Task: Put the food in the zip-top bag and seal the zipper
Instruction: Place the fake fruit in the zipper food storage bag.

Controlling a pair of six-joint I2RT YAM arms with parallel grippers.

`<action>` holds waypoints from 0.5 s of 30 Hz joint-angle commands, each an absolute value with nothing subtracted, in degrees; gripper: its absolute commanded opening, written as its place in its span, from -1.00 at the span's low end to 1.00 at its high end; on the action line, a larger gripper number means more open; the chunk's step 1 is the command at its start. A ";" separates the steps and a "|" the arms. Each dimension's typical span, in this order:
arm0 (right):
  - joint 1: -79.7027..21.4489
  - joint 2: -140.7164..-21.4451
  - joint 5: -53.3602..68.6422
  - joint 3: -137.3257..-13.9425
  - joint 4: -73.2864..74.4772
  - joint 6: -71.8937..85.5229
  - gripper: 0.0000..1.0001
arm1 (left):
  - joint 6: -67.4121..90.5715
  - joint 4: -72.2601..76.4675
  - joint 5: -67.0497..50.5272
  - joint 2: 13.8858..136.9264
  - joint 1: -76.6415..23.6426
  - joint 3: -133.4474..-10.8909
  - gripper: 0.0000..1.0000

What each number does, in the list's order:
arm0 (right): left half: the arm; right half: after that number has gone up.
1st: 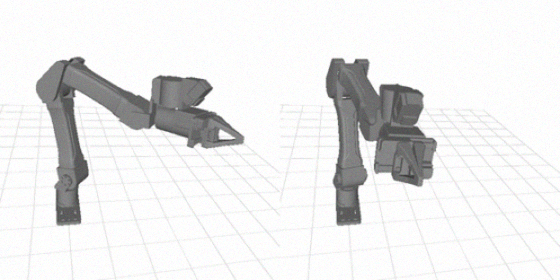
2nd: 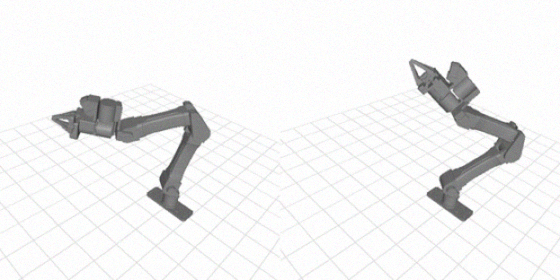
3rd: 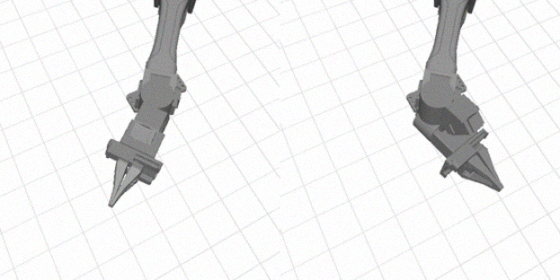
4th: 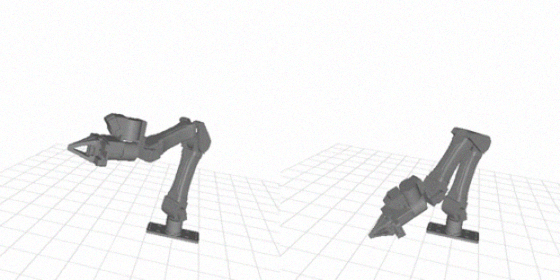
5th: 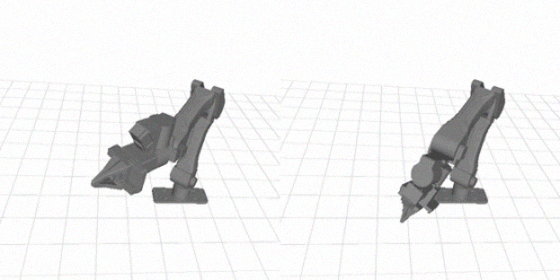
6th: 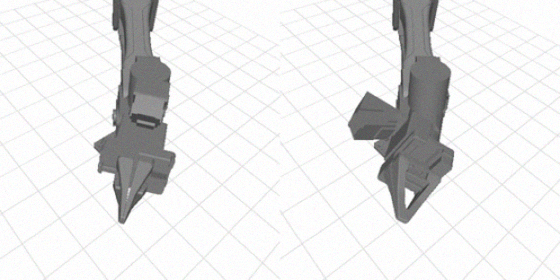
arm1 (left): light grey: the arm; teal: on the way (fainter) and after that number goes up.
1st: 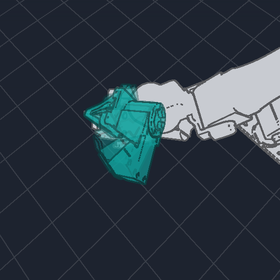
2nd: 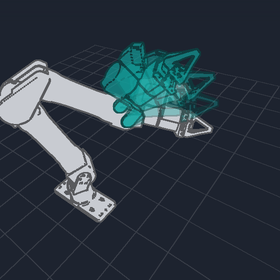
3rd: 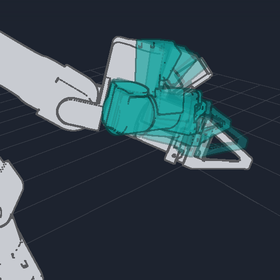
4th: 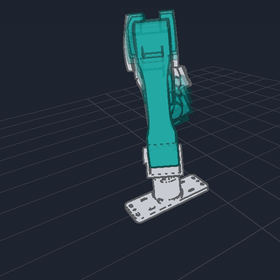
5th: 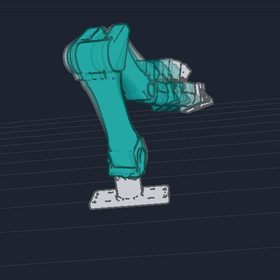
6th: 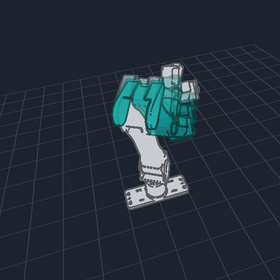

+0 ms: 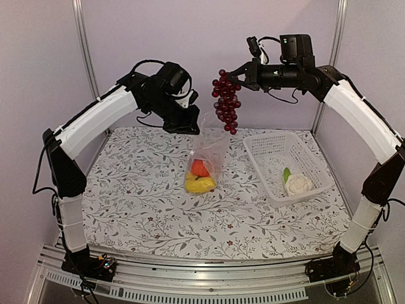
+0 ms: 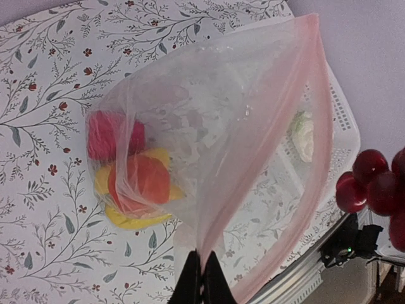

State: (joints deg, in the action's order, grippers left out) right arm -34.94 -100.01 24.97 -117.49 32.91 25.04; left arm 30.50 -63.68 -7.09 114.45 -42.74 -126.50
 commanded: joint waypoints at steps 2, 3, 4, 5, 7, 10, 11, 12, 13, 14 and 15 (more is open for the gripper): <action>-35.24 -102.09 27.71 -120.76 27.66 27.25 -1.00 | 30.87 -62.84 -7.47 114.52 -42.62 -127.81 -1.00; -35.24 -102.20 27.77 -120.77 27.22 27.57 -1.00 | 30.85 -62.82 -7.45 114.54 -42.64 -127.80 -1.00; -35.24 -102.26 27.71 -120.83 26.95 27.70 -1.00 | 31.00 -62.82 -7.49 114.55 -42.63 -127.79 -1.00; -35.24 -102.43 27.73 -121.00 26.78 27.83 -1.00 | 31.14 -62.84 -7.47 114.48 -42.62 -127.75 -1.00; -35.33 -102.81 28.14 -121.11 26.72 28.03 -1.00 | 31.44 -62.82 -7.62 114.43 -42.65 -127.62 -1.00; -35.33 -103.51 28.73 -120.08 27.35 27.41 -1.00 | 31.72 -62.84 -7.52 114.16 -42.63 -127.66 -1.00; -35.35 -103.59 28.74 -119.09 27.46 27.04 -1.00 | 31.79 -62.78 -7.33 114.03 -42.66 -127.70 -1.00; -35.33 -103.55 28.70 -118.04 27.44 26.70 -1.00 | 31.77 -62.68 -7.22 113.88 -42.68 -127.78 -1.00; -35.37 -103.41 28.61 -116.78 27.38 26.39 -1.00 | 31.84 -62.56 -7.18 113.69 -42.63 -127.79 -1.00; -35.38 -103.20 28.61 -115.47 27.30 25.93 -1.00 | 31.83 -62.51 -7.08 113.55 -42.67 -127.79 -1.00; -35.40 -103.08 28.90 -114.23 26.94 25.58 -1.00 | 31.90 -62.49 -7.01 113.40 -42.63 -127.79 -1.00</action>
